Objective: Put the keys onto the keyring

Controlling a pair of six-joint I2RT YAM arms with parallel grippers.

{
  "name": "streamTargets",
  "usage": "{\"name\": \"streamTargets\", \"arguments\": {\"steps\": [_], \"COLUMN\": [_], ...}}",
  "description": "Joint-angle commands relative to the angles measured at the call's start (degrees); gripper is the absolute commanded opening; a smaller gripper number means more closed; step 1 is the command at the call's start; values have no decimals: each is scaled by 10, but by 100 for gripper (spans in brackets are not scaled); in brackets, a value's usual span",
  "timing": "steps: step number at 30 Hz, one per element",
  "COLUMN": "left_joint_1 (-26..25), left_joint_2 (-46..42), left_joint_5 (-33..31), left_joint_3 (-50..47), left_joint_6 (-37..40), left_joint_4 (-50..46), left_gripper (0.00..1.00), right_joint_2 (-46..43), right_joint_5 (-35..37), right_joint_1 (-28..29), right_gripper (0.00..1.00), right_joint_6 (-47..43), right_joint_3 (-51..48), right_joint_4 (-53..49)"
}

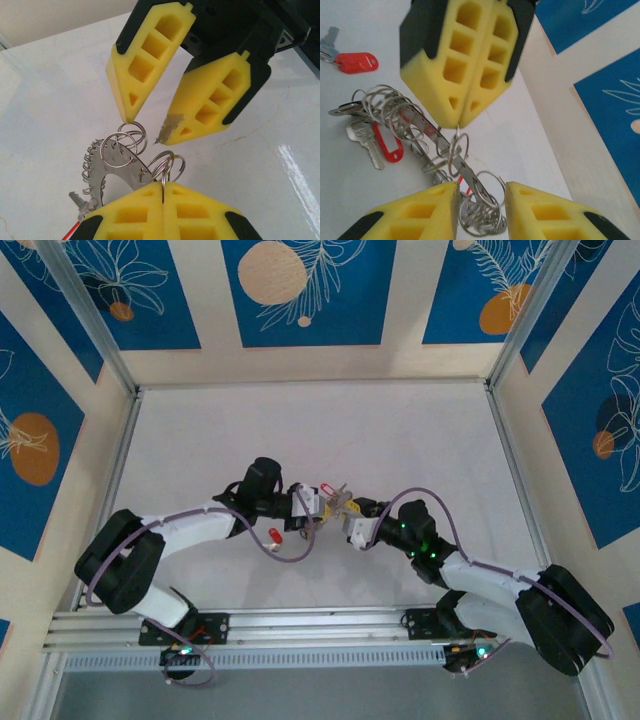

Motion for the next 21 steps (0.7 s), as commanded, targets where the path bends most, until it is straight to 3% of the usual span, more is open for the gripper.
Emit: {"name": "streamTargets", "arguments": {"steps": [1, 7, 21], "left_joint_1": [-6, -5, -6], "left_joint_2": [-21, -25, -14], "left_joint_5": [29, 28, 42], "left_joint_3": [10, 11, 12], "left_joint_6": [23, 28, 13], "left_joint_4": [5, 0, 12], "left_gripper": [0, 0, 0], "right_joint_2": [-44, -96, 2], "right_joint_5": [10, -62, -58], "right_joint_1": [-5, -11, -12], "right_gripper": [32, 28, 19], "right_joint_6": [33, 39, 35], "right_joint_3": [-18, -25, -4], "right_joint_4": [-18, -72, 22]}}
